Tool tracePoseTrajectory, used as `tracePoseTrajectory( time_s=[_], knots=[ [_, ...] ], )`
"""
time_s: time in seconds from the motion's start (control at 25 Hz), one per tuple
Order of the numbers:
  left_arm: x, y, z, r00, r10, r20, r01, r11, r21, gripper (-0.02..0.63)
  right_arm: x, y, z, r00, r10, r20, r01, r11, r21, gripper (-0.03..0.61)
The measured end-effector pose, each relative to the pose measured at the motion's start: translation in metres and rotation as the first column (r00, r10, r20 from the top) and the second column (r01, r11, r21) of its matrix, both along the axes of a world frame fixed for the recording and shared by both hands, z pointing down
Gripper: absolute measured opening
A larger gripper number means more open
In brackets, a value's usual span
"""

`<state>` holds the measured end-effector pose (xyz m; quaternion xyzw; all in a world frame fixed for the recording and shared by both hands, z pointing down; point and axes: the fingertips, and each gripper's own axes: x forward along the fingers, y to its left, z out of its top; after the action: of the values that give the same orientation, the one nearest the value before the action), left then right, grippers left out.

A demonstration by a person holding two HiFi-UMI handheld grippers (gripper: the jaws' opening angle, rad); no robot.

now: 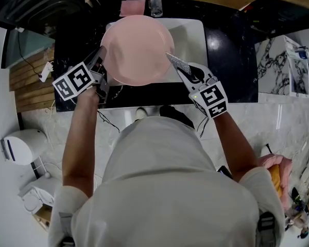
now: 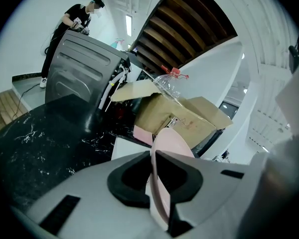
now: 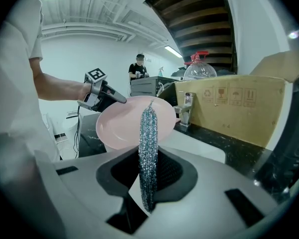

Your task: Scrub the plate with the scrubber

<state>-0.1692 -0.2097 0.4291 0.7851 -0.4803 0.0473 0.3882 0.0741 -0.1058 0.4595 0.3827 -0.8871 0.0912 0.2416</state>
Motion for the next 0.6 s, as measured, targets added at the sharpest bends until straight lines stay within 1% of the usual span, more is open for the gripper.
tracePoseTrajectory(
  time_s=[0.36, 0.6],
  knots=[
    [-0.007, 0.006, 0.004, 0.999, -0.032, -0.039, 0.032, 0.999, -0.024, 0.031, -0.030, 0.034, -0.005, 0.998, -0.052, 0.024, 0.051, 0.998, 0.038, 0.077],
    [-0.010, 0.011, 0.004, 0.995, -0.052, -0.080, 0.049, 0.998, -0.039, 0.034, -0.054, 0.056, -0.008, 0.993, -0.115, 0.020, 0.113, 0.992, 0.062, 0.077]
  ],
)
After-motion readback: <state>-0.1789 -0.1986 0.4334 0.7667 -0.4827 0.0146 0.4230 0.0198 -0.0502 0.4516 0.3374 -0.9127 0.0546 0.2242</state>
